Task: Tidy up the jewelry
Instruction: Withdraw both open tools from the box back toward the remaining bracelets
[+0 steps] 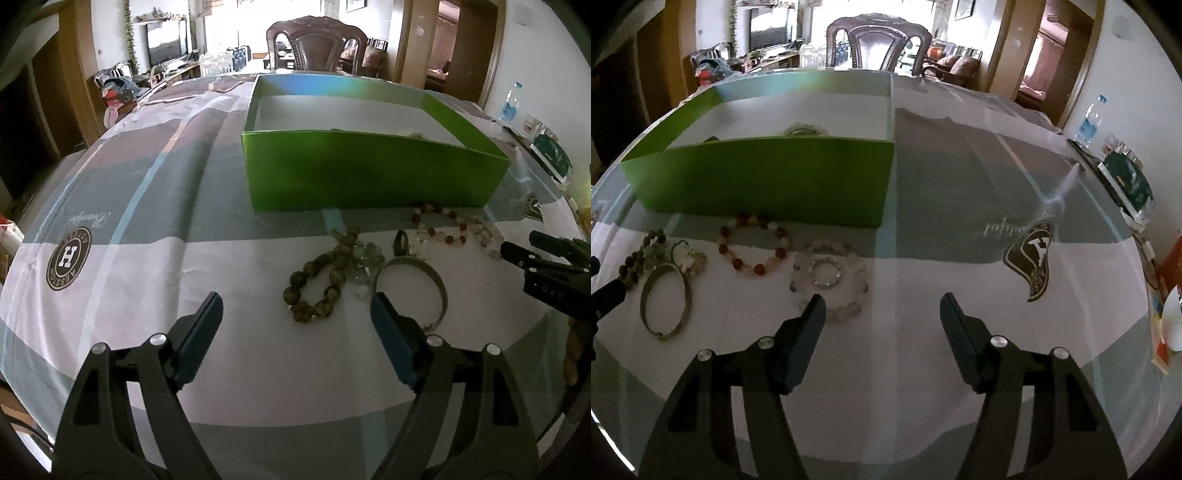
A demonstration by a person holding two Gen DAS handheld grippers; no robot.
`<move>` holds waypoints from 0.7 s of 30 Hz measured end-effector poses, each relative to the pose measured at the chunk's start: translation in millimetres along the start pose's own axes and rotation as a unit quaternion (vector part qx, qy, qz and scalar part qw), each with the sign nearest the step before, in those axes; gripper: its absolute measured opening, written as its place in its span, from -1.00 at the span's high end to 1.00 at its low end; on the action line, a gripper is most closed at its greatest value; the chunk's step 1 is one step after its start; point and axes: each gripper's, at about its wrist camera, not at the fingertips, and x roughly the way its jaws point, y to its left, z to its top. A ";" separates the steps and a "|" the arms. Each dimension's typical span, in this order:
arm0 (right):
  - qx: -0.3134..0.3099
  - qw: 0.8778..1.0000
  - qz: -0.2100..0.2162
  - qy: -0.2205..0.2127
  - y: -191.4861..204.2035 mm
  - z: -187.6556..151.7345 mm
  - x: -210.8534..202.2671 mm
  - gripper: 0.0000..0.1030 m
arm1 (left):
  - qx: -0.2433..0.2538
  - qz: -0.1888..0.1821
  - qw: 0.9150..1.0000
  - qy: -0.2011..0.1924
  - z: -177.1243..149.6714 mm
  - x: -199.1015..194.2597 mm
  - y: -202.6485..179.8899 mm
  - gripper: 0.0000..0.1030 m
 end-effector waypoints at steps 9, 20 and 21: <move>0.001 1.000 0.017 0.017 2.1 11.3 4.0 -0.26 | -0.003 -0.001 1.000 0.004 -0.9 1.3 0.8 -0.62; -0.010 1.000 0.001 0.029 7.4 5.0 4.6 -0.27 | -0.005 -0.002 1.000 0.006 -2.0 3.3 5.5 -0.65; -0.008 0.999 0.021 0.034 8.0 0.5 2.3 -0.27 | -0.006 -0.002 1.000 0.007 -2.3 3.6 6.4 -0.65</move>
